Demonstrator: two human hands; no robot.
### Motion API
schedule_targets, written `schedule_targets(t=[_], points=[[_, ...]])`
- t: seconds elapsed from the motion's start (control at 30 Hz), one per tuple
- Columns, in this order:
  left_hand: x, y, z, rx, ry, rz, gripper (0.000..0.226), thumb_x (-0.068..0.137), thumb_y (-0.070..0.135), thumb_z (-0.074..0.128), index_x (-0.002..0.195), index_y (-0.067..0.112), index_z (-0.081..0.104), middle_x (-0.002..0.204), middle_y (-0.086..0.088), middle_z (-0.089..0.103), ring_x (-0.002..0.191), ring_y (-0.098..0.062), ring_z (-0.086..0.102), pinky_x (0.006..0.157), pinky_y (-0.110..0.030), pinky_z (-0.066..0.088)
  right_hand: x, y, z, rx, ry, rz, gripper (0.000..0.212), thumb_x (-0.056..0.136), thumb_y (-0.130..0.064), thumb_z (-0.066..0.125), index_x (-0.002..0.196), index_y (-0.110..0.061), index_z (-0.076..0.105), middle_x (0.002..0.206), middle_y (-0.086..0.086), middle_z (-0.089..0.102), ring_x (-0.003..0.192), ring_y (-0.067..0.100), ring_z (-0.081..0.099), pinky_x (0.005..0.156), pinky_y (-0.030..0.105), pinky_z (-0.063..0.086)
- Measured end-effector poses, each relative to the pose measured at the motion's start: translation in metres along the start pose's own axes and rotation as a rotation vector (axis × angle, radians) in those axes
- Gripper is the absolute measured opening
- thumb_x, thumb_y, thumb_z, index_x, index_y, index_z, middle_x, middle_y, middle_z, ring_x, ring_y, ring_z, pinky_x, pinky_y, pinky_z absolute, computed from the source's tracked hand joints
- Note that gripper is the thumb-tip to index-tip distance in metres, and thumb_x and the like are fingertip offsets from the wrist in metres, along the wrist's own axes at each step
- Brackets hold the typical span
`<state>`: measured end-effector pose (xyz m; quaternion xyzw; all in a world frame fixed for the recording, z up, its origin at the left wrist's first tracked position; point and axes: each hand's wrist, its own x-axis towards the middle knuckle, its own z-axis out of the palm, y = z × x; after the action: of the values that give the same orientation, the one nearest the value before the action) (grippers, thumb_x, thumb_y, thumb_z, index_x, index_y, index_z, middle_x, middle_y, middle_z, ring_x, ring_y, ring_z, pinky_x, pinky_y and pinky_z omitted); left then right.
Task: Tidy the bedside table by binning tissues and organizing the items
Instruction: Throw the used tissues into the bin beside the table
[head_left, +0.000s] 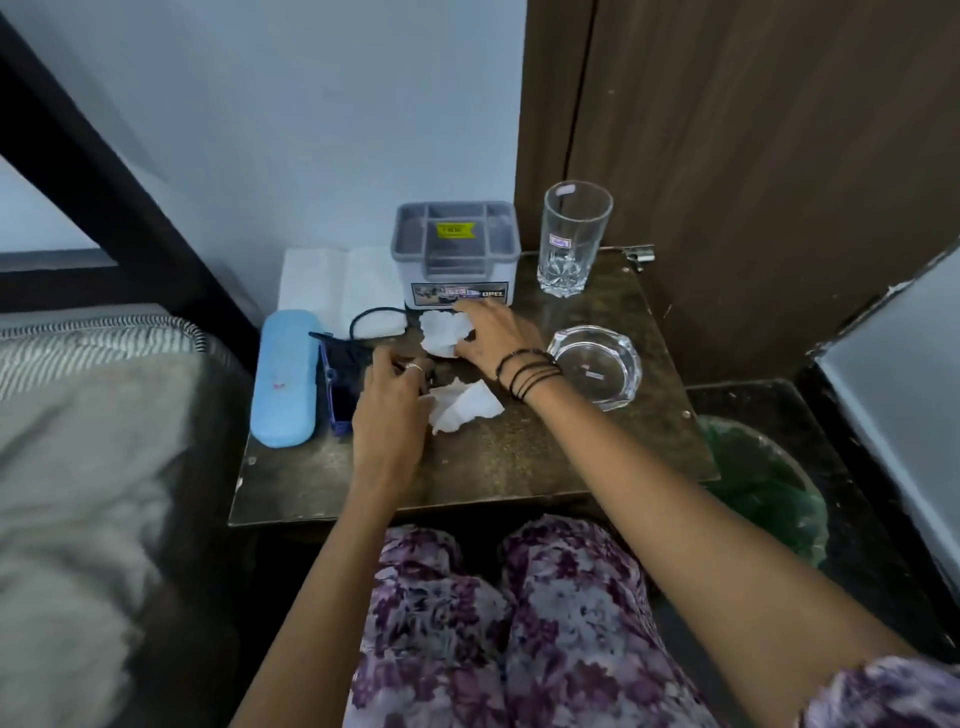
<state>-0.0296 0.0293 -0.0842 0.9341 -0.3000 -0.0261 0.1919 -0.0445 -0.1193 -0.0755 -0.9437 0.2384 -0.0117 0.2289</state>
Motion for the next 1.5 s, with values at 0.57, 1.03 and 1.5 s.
schedule_targets(t=[0.57,1.03,1.5], points=[[-0.004,0.018,0.018,-0.053,0.267,0.112,0.021,0.080,0.027,0.069,0.080,0.007,0.072,0.108,-0.007,0.059,0.096,-0.020,0.036,0.078,-0.032,0.023,-0.023,0.015,-0.026,0.185,0.419,-0.093,0.024,0.089,-0.029,0.056,0.081,-0.010,0.068,0.093,0.005,0.064,0.082,0.026,0.061,0.060,0.030,0.040],[-0.042,0.228,0.070,-0.542,-0.182,0.259,0.011,0.088,0.020,0.061,0.097,0.015,0.066,0.094,-0.004,0.070,0.082,-0.020,0.067,0.076,-0.034,0.055,-0.182,0.199,-0.055,0.296,0.879,0.261,0.022,0.089,-0.012,0.058,0.072,0.000,0.065,0.066,0.001,0.051,0.054,0.006,0.042,0.054,0.009,0.032],[-0.061,0.276,0.256,-0.252,-0.604,-0.017,0.023,0.095,0.004,0.041,0.106,0.000,0.060,0.110,-0.020,0.065,0.102,-0.031,0.062,0.079,-0.035,0.048,-0.195,0.345,0.058,0.243,0.209,0.902,0.027,0.091,-0.013,0.046,0.110,-0.007,0.064,0.109,0.021,0.067,0.098,0.037,0.062,0.077,0.036,0.047]])
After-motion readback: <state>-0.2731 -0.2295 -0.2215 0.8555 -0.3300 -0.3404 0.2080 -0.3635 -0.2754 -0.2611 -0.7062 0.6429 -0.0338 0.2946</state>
